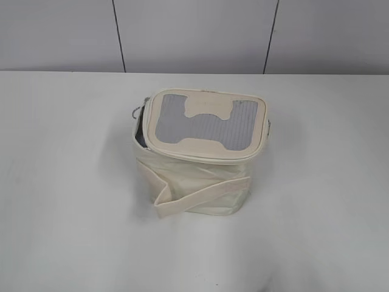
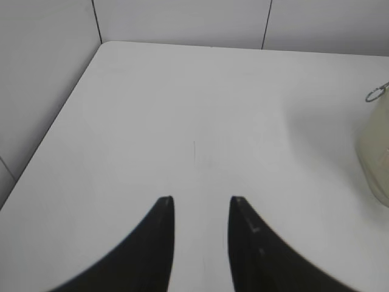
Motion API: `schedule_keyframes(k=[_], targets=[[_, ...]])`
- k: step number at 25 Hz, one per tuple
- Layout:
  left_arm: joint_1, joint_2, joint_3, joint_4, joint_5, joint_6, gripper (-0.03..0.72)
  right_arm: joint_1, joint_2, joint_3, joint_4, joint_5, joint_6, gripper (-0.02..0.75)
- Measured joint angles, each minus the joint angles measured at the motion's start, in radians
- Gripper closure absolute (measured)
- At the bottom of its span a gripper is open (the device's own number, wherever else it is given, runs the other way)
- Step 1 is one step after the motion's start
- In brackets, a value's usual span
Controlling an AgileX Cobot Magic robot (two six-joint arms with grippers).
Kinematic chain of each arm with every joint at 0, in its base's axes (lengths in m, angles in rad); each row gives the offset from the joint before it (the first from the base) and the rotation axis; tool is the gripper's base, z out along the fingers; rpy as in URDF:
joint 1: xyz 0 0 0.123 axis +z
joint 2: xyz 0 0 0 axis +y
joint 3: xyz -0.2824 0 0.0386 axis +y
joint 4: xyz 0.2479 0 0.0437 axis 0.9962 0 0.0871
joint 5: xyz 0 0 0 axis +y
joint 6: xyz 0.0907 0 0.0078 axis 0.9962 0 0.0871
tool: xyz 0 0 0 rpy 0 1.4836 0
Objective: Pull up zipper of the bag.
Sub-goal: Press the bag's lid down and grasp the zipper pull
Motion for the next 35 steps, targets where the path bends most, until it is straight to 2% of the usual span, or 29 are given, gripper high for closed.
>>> schedule_keyframes(k=[35], targets=[[0.0,0.0,0.0,0.0,0.0,0.0,0.451,0.0,0.0,0.0,0.004,0.0,0.0,0.314]])
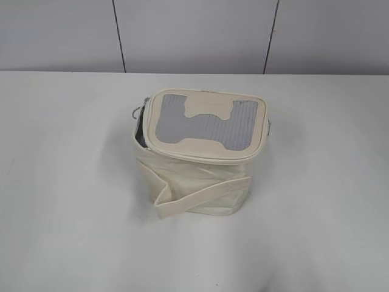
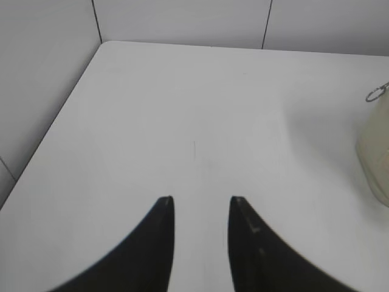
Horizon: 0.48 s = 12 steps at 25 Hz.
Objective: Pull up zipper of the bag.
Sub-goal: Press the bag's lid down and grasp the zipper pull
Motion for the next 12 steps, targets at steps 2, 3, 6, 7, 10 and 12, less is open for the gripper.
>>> schedule_keyframes(k=[2,3,6,7,10,12], targets=[[0.0,0.0,0.0,0.0,0.0,0.0,0.451,0.0,0.0,0.0,0.0,0.0,0.0,0.314],[0.0,0.0,0.0,0.0,0.0,0.0,0.451,0.0,0.0,0.0,0.0,0.0,0.0,0.314],[0.0,0.0,0.0,-0.007,0.0,0.0,0.451,0.0,0.0,0.0,0.0,0.0,0.0,0.314],[0.0,0.0,0.0,-0.011,0.0,0.0,0.451,0.0,0.0,0.0,0.0,0.0,0.0,0.314],[0.0,0.0,0.0,-0.018,0.0,0.0,0.451,0.0,0.0,0.0,0.0,0.0,0.0,0.314],[0.0,0.0,0.0,-0.033,0.0,0.0,0.451,0.0,0.0,0.0,0.0,0.0,0.0,0.314]])
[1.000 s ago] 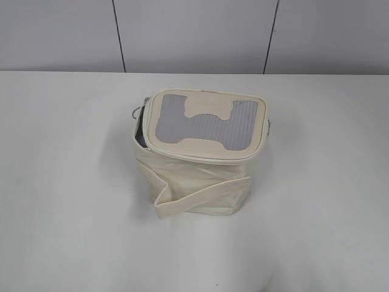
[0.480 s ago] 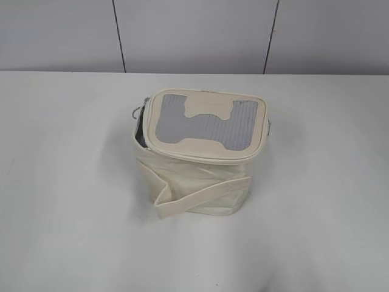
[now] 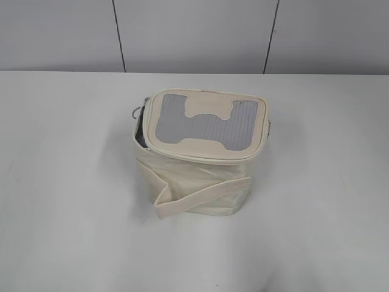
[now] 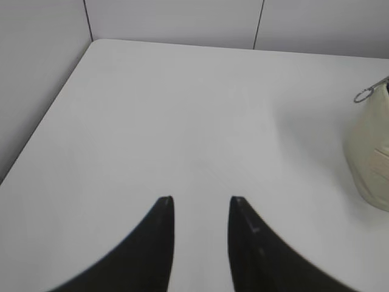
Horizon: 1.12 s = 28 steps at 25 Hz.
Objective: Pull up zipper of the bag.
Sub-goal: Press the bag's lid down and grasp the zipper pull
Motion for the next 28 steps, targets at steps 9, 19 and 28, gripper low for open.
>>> schedule_keyframes(k=[9,19,28], targets=[[0.0,0.0,0.0,-0.017,-0.001,0.0,0.451,0.0,0.0,0.0,0.001,0.0,-0.002,0.314],[0.0,0.064,0.0,-0.02,-0.003,0.0,0.452,0.0,0.414,-0.085,0.325,-0.207,-0.251,0.314],[0.0,0.074,0.0,-0.064,-0.01,0.0,0.452,0.022,1.127,-0.362,0.701,-0.327,-0.754,0.314]])
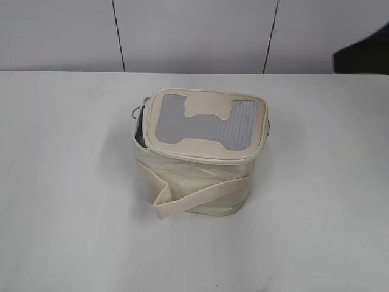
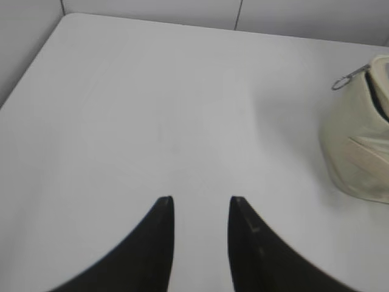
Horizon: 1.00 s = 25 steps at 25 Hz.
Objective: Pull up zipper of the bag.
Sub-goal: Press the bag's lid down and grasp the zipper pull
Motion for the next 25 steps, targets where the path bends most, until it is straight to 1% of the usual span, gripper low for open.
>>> schedule_keyframes(k=[3,6,9,12,14,17,20,21,22,23,25], targets=[[0.0,0.006,0.0,-0.053,-0.001,0.0,0.452,0.05,0.214,-0.161,0.023,0.049,-0.061,0.314],[0.0,0.065,0.0,-0.134,-0.008,0.0,0.452,0.122,0.399,-0.357,0.006,0.115,-0.086,0.314],[0.0,0.182,0.0,-0.281,-0.055,0.037,0.452,0.193,0.561,-0.581,-0.038,0.175,-0.088,0.314],[0.0,0.34,0.0,-0.469,-0.172,0.149,0.447,0.225,0.722,-0.778,-0.046,0.254,-0.085,0.314],[0.0,0.459,0.0,-0.556,-0.275,0.25,0.445,0.231,0.816,-0.889,-0.045,0.311,-0.084,0.314],[0.0,0.653,0.0,-0.684,-0.409,0.45,0.442,0.233,0.947,-1.036,-0.046,0.4,-0.072,0.314],[0.0,0.891,-0.002,-0.918,-0.462,0.761,0.422,0.243,1.052,-1.142,-0.046,0.463,-0.055,0.314],[0.0,0.963,-0.009,-1.037,-0.463,0.853,0.414,0.249,1.081,-1.169,-0.047,0.471,-0.053,0.314],[0.0,1.035,-0.021,-1.123,-0.454,0.981,0.405,0.257,1.106,-1.193,-0.047,0.474,-0.051,0.314],[0.0,1.107,-0.039,-1.215,-0.443,1.08,0.398,0.267,1.125,-1.214,-0.047,0.476,-0.05,0.314],[0.0,1.234,-0.08,-1.359,-0.39,1.221,0.393,0.288,1.163,-1.25,-0.048,0.481,-0.049,0.312]])
